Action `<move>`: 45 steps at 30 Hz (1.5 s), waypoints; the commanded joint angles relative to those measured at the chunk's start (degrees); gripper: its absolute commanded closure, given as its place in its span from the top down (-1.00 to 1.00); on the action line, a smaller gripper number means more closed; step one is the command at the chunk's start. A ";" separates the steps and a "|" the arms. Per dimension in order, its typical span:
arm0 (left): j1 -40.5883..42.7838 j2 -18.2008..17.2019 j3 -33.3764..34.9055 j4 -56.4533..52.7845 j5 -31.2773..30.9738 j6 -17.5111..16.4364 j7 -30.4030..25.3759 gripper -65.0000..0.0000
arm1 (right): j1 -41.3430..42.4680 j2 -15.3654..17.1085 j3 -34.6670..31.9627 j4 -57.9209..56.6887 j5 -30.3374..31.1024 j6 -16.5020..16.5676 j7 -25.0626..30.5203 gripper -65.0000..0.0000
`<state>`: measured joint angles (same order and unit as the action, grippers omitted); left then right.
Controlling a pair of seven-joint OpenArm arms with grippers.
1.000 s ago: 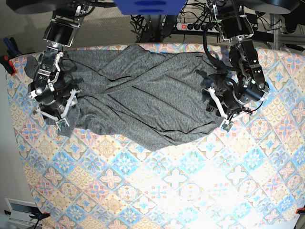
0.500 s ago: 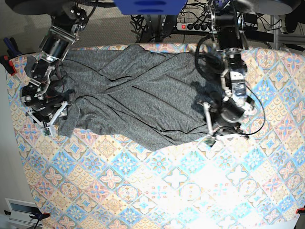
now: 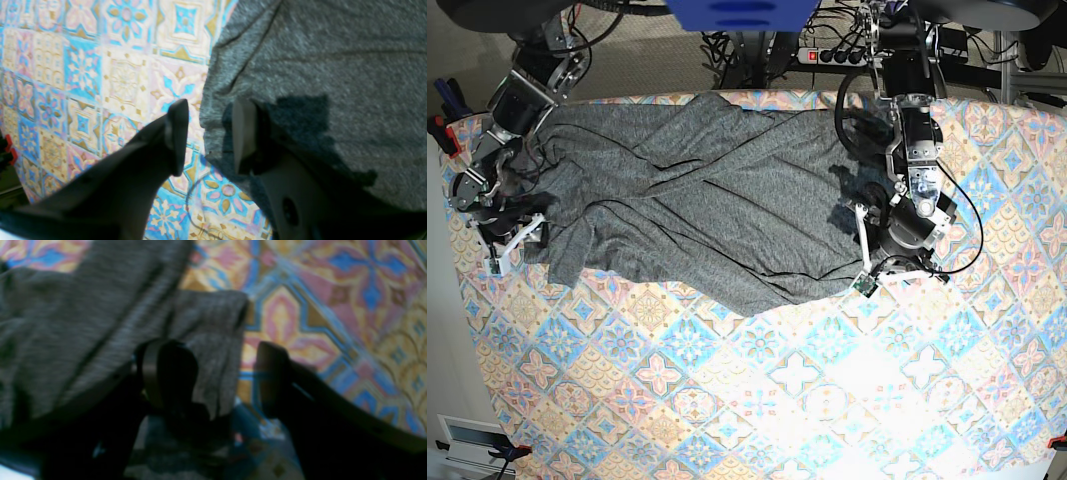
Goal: Layout the t-shirt on the table in an organized manner, then fold the t-shirt properly
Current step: 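Lower both grippers onto the shirt's side edges and grasp fabric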
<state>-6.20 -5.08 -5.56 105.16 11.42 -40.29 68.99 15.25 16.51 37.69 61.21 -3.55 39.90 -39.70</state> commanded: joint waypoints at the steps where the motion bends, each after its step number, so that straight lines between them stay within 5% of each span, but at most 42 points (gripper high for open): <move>1: -0.97 -0.15 -0.11 0.99 -0.30 0.29 -0.90 -0.31 | 2.03 1.20 0.15 0.72 0.69 0.10 0.98 0.11; 38: -1.06 -0.59 0.07 0.81 0.05 0.29 -0.90 -0.31 | 1.50 -0.73 -4.95 0.99 0.69 0.10 0.45 0.10; 45: -1.06 -0.41 0.24 0.81 0.05 0.29 -0.90 -0.31 | 1.50 -0.73 4.11 0.99 0.69 0.10 0.45 0.10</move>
<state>-6.22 -5.54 -5.48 105.10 11.62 -40.29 68.97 15.77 14.52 41.82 61.39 -3.27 40.25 -40.21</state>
